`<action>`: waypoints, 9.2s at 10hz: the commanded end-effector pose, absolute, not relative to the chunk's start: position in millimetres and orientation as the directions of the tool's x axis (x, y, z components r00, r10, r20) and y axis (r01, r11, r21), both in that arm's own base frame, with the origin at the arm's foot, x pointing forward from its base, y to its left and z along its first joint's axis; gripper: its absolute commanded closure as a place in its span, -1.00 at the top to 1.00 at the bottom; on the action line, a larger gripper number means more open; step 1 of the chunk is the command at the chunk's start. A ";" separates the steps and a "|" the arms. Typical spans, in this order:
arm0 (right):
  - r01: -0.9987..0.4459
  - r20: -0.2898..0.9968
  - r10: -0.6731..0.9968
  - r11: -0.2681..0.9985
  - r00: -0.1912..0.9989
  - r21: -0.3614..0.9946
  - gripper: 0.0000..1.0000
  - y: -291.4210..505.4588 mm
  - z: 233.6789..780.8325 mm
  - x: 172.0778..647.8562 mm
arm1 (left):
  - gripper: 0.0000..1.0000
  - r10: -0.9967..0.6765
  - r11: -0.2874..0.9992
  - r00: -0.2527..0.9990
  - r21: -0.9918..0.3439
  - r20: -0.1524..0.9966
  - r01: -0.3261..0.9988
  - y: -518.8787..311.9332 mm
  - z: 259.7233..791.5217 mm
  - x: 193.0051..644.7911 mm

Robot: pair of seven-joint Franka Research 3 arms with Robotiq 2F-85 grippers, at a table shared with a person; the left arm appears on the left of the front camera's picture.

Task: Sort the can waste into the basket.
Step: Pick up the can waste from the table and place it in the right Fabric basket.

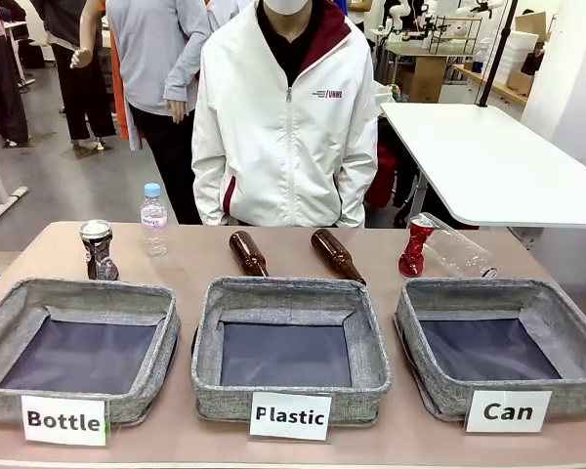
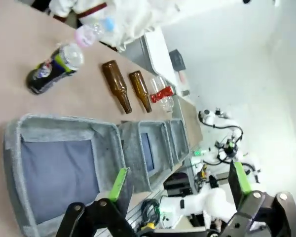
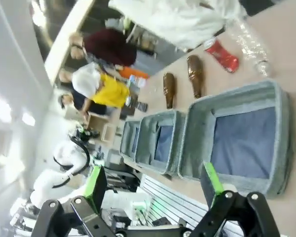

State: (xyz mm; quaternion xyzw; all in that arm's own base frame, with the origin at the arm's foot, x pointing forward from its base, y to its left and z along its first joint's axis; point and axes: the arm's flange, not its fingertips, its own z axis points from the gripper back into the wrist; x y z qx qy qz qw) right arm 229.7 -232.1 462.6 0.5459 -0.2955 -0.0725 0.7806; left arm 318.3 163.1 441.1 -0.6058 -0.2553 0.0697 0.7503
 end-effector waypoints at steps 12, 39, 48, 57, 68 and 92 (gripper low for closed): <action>-0.208 0.469 -0.299 0.615 0.831 0.761 1.00 -196.7 454.0 269.3 | 1.00 0.567 0.215 0.814 -0.977 0.128 0.004 180.8 412.6 324.6; -0.911 0.749 0.613 0.411 0.250 -0.032 1.00 -35.7 375.5 543.0 | 1.00 0.567 0.215 0.814 -0.977 0.128 0.004 180.8 412.6 324.6; -0.915 0.792 0.550 0.402 0.263 0.025 1.00 -38.5 326.3 603.9 | 1.00 0.567 0.215 0.814 -0.977 0.128 0.004 180.8 412.6 324.6; -0.937 0.823 0.495 0.328 0.277 0.119 1.00 -13.8 304.7 631.8 | 1.00 0.567 0.215 0.814 -0.977 0.128 0.004 180.8 412.6 324.6; -0.948 0.837 0.468 0.269 0.284 0.171 -1.00 -15.7 303.7 632.6 | 1.00 0.567 0.215 0.814 -0.977 0.128 0.004 180.8 412.6 324.6; -0.910 -0.009 0.982 0.176 0.186 0.377 1.00 69.8 421.3 386.7 | 1.00 0.567 0.215 0.814 -0.977 0.128 0.004 180.8 412.6 324.6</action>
